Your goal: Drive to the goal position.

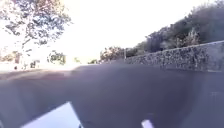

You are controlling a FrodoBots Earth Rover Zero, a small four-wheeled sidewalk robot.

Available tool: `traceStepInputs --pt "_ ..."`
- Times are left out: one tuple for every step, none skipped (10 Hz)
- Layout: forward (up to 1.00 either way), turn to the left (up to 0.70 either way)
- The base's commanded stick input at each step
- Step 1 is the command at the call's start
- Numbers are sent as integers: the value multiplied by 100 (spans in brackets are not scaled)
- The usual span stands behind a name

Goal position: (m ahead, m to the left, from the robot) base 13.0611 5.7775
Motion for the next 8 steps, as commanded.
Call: traceStepInputs --pt "70 0" --pt "70 0" --pt "70 0" --pt "70 0" --pt "70 0" --pt "70 0" --pt "70 0" --pt "70 0"
